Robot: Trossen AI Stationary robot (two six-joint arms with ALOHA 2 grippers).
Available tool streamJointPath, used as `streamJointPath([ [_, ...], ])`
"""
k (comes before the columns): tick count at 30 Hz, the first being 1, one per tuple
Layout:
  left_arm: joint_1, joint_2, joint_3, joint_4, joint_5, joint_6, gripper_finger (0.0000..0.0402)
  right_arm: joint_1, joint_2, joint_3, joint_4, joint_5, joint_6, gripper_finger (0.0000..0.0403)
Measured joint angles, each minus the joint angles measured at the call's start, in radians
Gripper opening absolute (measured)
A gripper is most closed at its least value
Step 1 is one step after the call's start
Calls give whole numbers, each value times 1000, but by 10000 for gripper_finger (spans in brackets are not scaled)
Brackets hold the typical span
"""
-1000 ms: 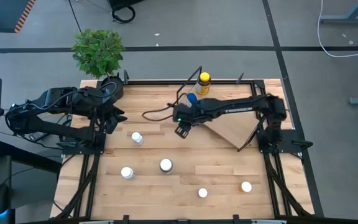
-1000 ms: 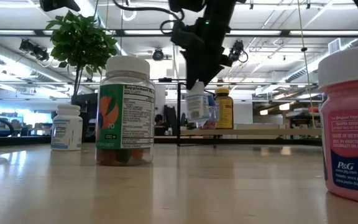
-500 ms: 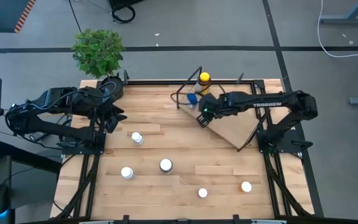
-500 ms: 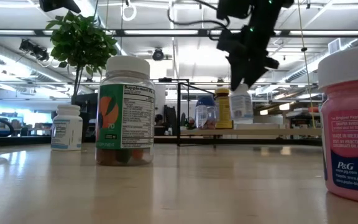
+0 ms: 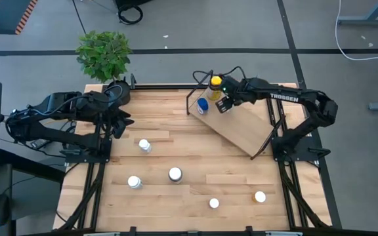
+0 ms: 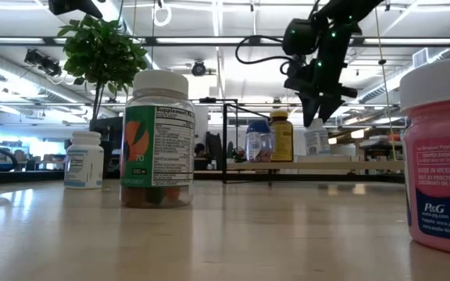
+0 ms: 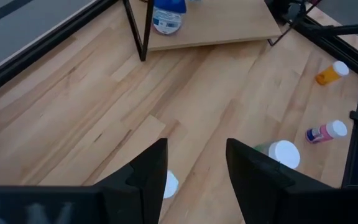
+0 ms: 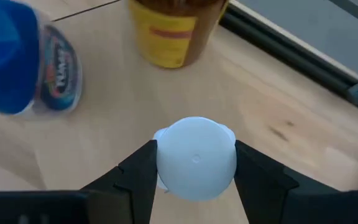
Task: Pick and place medicine bottles onto shelf by color
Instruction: Put the top white and blue medicine bottle on the shelf
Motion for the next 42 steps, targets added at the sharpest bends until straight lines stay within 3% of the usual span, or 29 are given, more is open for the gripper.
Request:
streamJointPath([
  [8,0,0,0,0,-88,-24,169,-78,2,0,86,-62,-127,192],
  [17,0,0,0,0,-93,-60,169,-116,5,-48,115,-164,-252,192],
  [33,0,0,0,0,-93,-86,169,-122,0,-76,148,-165,-314,198],
  [42,0,0,0,0,-93,-87,169,-122,4,-79,136,-118,-305,237],
])
